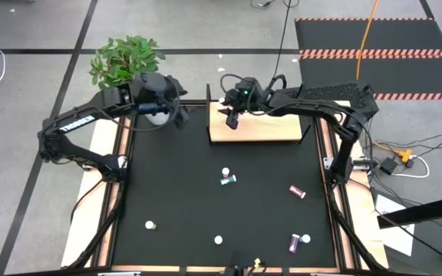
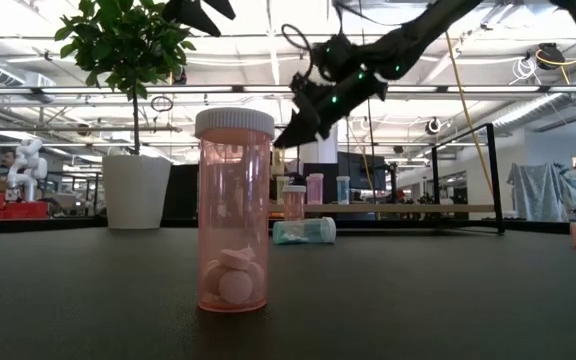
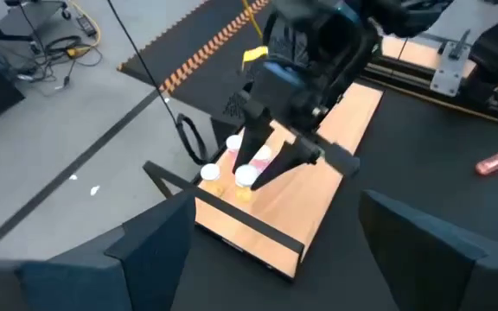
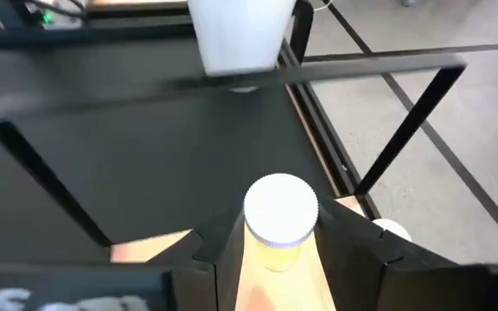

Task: Pick and place medicine bottles onto shelf by color
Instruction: Put the right yellow pill bottle aligned with the other yellow pill bottle on the shelf

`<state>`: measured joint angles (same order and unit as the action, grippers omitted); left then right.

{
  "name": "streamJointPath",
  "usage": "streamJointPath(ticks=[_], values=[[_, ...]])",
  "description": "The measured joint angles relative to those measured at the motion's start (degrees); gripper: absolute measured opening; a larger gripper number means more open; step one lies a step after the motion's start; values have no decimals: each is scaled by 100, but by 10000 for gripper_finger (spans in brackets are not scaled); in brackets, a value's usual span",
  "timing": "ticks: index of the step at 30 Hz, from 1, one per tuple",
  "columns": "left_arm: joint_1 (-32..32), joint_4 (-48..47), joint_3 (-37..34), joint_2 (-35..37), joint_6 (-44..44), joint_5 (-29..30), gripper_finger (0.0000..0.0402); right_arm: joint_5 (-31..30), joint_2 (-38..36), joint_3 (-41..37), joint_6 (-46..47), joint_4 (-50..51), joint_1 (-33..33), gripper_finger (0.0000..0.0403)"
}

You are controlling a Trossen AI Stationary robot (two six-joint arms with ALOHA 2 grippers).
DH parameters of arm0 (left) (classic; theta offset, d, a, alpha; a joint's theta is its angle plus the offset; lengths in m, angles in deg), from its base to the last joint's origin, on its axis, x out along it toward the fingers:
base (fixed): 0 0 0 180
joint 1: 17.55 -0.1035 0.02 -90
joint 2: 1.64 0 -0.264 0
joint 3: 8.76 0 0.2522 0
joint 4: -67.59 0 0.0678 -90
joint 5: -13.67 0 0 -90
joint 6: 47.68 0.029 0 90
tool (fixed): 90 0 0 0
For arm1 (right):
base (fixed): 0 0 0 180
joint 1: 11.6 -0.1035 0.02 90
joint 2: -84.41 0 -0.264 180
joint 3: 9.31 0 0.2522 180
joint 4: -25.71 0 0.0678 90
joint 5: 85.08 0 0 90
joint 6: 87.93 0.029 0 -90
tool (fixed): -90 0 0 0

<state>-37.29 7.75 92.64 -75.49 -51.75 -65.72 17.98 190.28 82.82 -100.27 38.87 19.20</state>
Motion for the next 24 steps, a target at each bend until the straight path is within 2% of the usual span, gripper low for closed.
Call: streamJointPath(ticks=[10, 24], values=[[-61, 13, 0, -96, 209, 5, 319, -127, 460, 0, -83, -130, 79, 126], [-100, 1, 0, -113, 288, 1, 319, -91, 576, -4, 178, -83, 307, 126]])
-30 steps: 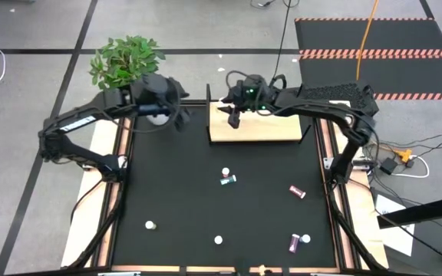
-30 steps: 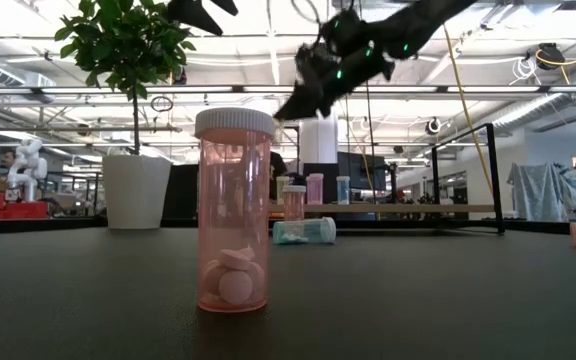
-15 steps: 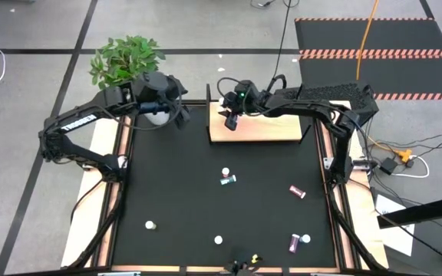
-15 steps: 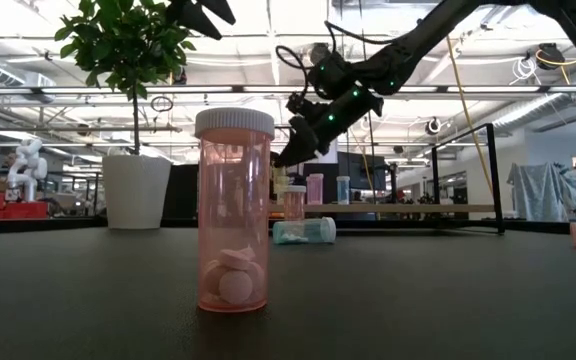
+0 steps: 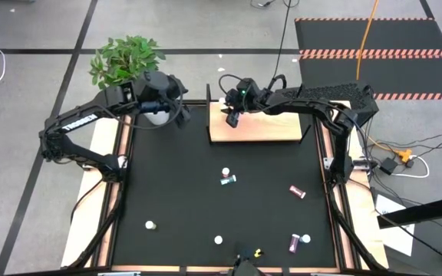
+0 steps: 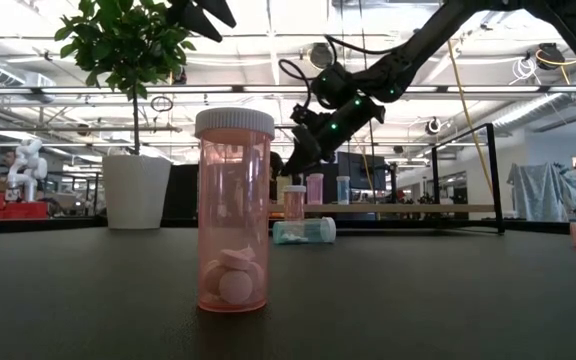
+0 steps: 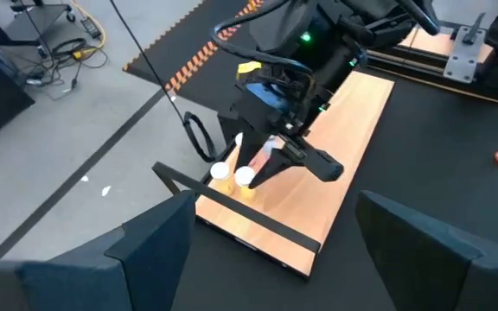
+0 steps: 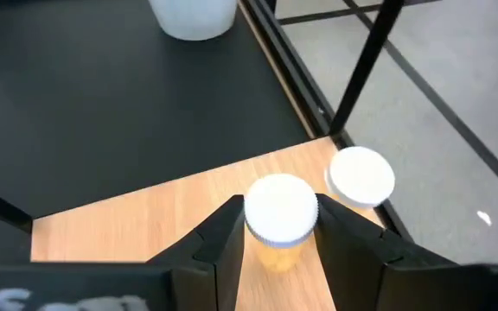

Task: Pick and place medicine bottles onto shelf by color
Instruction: Put the right yellow pill bottle aligned with the other yellow pill bottle on the shelf

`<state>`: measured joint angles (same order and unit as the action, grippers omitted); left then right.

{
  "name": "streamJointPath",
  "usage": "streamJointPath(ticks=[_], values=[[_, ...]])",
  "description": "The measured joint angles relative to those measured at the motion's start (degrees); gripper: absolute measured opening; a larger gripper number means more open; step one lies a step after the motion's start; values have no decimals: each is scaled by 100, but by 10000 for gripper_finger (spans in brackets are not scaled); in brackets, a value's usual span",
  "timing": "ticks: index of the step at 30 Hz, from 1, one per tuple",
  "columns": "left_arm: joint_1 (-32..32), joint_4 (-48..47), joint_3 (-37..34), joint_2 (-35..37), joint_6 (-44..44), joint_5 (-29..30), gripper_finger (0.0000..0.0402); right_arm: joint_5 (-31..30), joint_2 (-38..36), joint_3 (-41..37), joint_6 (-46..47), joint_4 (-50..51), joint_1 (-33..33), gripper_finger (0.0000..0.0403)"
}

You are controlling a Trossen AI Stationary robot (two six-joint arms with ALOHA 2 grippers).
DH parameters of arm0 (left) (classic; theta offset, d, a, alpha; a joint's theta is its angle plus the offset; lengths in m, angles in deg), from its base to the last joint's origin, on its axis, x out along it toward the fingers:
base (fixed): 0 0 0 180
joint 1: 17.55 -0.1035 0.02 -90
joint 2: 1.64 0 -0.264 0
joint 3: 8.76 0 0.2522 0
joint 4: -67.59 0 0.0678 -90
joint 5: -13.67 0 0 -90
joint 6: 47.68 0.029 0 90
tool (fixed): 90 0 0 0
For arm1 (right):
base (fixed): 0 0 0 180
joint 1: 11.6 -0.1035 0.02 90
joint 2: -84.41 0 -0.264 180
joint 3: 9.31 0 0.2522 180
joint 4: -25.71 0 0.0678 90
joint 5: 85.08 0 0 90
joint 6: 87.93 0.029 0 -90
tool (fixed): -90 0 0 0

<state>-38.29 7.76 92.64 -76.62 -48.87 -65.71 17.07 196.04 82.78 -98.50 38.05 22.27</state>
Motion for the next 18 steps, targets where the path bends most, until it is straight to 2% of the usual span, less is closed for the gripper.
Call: streamJointPath(ticks=[4, 12, 18], values=[[-34, 12, -2, -2, 75, -2, 319, 287, 14, 0, 30, 0, 6, 126], [-113, 178, 0, -2, 86, -2, 319, 447, 14, 0, 80, 61, 19, 127], [-110, 295, 0, -2, 87, -7, 319, 442, 14, 0, -127, 36, 29, 166]])
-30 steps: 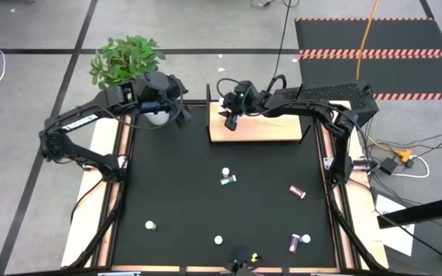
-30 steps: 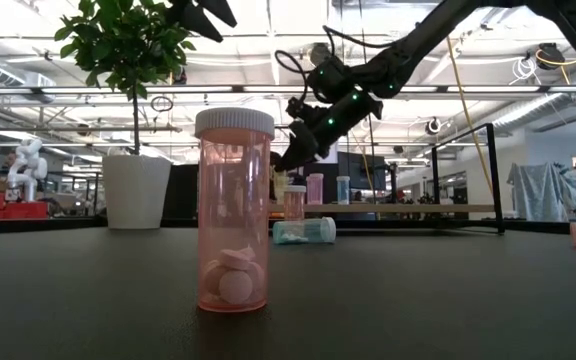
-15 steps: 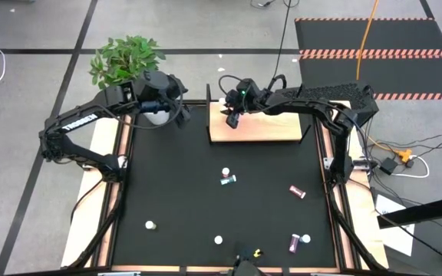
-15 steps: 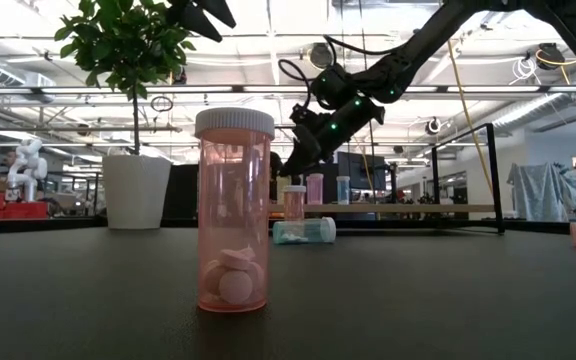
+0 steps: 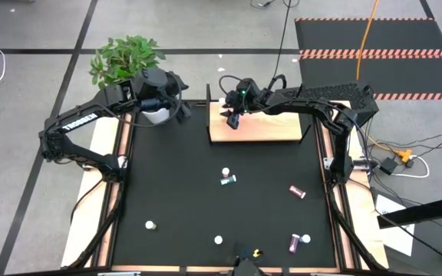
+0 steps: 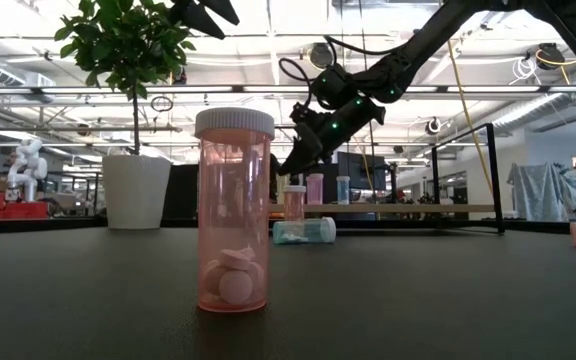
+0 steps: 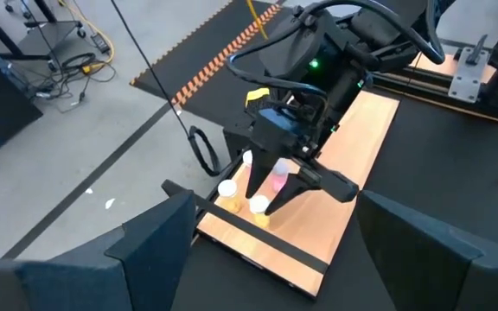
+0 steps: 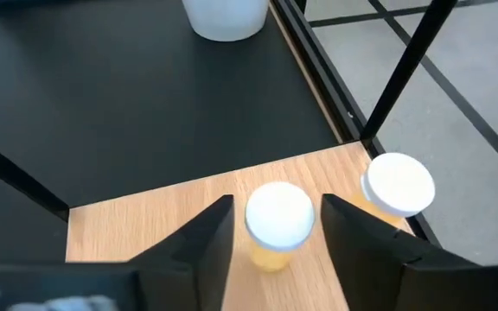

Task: Pick and place medicine bottles onto shelf by color
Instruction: Put the right yellow pill bottle aligned with the other yellow pill bottle on the shelf, then put the bottom blue pill bottle on the shelf aligned with the other blue pill bottle

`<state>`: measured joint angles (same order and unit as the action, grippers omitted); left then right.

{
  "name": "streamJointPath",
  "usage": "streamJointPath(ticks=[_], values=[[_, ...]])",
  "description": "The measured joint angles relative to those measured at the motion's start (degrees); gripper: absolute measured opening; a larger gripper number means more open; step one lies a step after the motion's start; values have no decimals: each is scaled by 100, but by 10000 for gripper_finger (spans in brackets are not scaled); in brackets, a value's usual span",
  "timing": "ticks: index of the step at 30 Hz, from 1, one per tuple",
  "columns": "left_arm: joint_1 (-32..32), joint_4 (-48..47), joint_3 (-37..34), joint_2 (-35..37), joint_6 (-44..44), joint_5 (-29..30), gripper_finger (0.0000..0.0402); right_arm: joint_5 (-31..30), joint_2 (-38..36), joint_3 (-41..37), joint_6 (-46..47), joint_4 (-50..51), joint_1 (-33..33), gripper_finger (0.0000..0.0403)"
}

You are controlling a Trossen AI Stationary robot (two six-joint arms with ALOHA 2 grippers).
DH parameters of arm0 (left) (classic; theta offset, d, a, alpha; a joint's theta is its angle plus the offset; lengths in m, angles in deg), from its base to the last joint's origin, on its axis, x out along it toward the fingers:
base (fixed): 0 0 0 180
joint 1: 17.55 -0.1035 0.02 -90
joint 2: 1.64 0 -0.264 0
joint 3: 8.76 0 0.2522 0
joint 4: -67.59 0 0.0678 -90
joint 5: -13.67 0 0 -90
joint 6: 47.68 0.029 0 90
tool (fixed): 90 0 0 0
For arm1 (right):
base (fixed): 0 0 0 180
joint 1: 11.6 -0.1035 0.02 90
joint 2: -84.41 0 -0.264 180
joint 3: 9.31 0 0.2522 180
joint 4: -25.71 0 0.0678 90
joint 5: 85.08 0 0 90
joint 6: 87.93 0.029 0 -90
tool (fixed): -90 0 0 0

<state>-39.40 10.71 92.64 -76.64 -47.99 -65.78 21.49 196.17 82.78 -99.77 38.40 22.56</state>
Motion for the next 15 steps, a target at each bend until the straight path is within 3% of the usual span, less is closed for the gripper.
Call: streamJointPath(ticks=[8, 15], values=[[13, 0, 0, 0, -42, -7, 319, -11, -155, -4, -126, 46, 12, 222], [13, 20, 0, 0, -39, -11, 319, -1, -1534, -3, -135, 818, 8, 227]])
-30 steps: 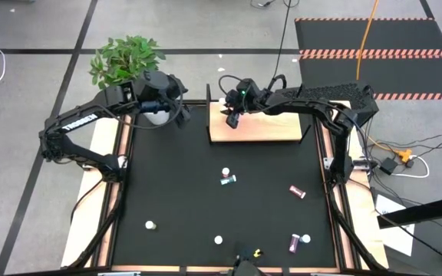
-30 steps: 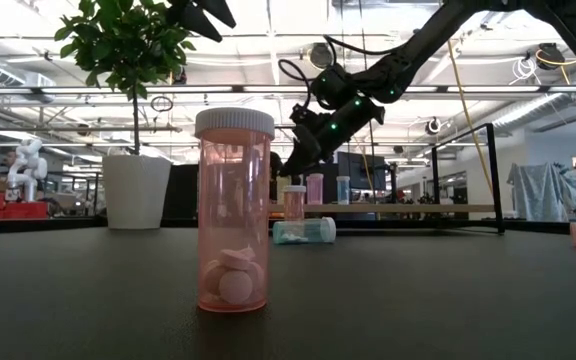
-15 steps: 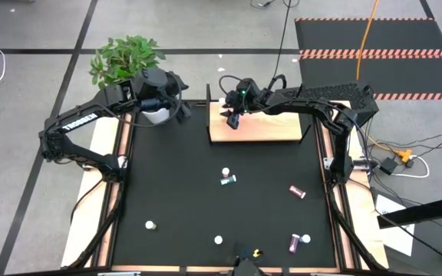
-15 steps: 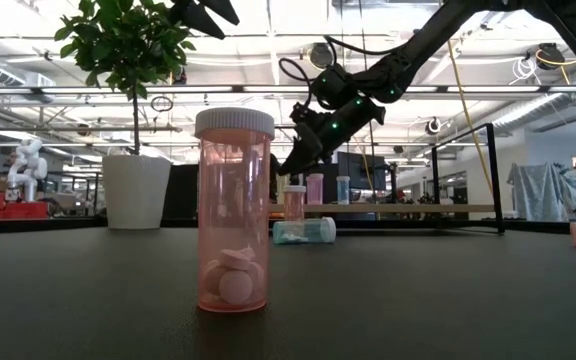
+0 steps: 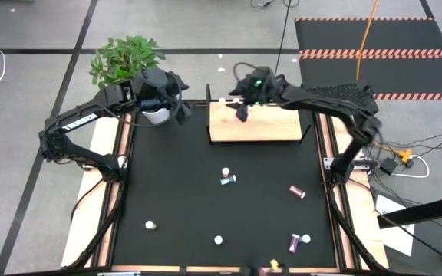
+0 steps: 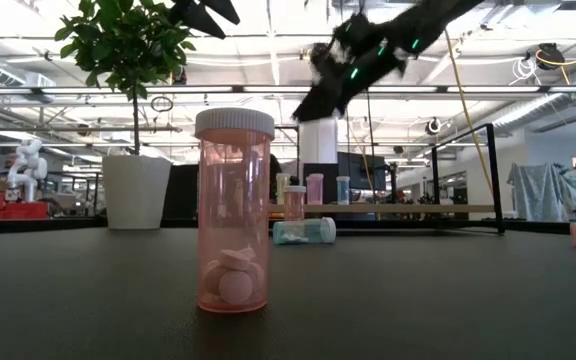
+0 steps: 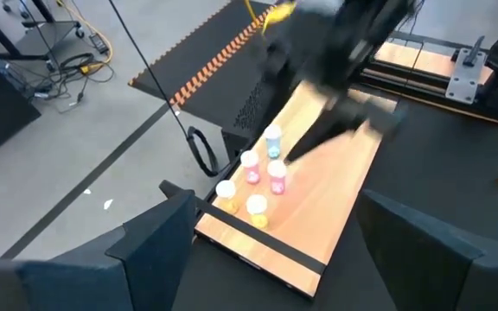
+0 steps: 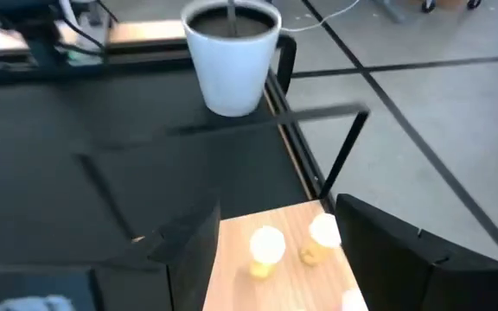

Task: Pick and place medicine bottles onto shelf by color
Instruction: Put the bottom blue pill bottle on the shelf aligned with the other blue pill bottle

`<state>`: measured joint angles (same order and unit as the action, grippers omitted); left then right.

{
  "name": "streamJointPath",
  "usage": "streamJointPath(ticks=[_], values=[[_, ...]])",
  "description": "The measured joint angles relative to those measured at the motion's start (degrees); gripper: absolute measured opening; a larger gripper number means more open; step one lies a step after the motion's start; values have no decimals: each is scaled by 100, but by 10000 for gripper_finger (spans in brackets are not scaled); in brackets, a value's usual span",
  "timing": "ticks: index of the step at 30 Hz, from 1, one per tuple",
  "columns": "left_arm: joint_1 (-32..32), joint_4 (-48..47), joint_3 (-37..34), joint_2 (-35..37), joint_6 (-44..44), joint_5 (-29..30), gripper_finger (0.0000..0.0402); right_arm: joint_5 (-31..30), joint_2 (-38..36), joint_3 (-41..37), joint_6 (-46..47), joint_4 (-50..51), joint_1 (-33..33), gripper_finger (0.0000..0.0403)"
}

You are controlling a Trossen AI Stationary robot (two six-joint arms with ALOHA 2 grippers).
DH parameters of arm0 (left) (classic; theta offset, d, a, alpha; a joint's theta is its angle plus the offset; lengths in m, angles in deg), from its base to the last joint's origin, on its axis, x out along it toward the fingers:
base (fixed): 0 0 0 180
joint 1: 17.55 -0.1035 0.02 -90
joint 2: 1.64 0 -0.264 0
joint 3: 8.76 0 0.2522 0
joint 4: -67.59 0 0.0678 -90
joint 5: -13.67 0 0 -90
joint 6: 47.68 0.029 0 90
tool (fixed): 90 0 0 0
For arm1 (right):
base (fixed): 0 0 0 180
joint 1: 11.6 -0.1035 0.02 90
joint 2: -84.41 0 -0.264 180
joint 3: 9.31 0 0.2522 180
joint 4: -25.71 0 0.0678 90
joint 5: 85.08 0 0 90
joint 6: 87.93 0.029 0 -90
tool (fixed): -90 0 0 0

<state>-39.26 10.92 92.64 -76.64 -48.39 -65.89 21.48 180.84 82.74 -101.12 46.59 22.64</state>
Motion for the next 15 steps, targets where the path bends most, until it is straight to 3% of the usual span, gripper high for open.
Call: streamJointPath(ticks=[3, 8, 15], values=[[0, 139, 0, 0, -83, -62, 319, 129, -721, 6, -18, 667, -70, 221], [98, 449, -3, -101, -206, -653, 319, 1167, -1614, 8, -254, 2135, -242, 200], [723, 515, -114, -79, -1436, -736, 319, 999, -2386, 8, 1065, 3735, -837, 164]])
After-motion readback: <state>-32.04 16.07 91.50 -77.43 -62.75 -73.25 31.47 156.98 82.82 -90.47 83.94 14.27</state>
